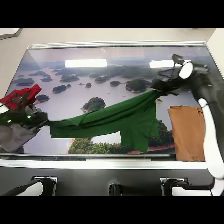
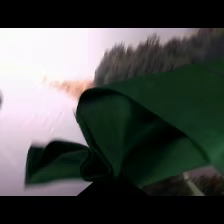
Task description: Fold the shirts.
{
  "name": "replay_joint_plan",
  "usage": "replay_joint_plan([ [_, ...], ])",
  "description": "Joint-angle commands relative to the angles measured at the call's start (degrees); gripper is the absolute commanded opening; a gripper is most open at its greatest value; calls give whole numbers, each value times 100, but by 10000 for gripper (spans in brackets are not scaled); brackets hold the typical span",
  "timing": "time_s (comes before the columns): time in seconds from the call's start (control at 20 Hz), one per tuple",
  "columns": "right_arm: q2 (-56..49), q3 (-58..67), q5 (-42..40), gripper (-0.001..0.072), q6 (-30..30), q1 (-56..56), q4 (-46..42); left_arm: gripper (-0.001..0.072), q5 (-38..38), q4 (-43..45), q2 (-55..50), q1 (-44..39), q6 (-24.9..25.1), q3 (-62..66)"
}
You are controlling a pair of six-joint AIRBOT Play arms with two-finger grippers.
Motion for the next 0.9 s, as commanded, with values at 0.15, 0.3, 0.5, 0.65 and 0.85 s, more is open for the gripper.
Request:
replay_joint_plan([
  [0.15,-455,68,-564,466,280,-70,1104,319,-17,-1119,-1808,39,592,1250],
  [0.3,-151,319,761,497,-743,-466,1117,569,-809,-546,-1635,428,595,1744],
  [0.5,107,262,2914,493,-1082,-999,535,570,-988,68,-1032,955,472,905],
  [0.65,179,-136,3418,493,-1150,-929,479,568,-706,72,-911,1084,881,-280],
  [0.85,334,-446,3434,493,-1176,-769,551,567,-190,70,-927,1174,1161,-789],
])
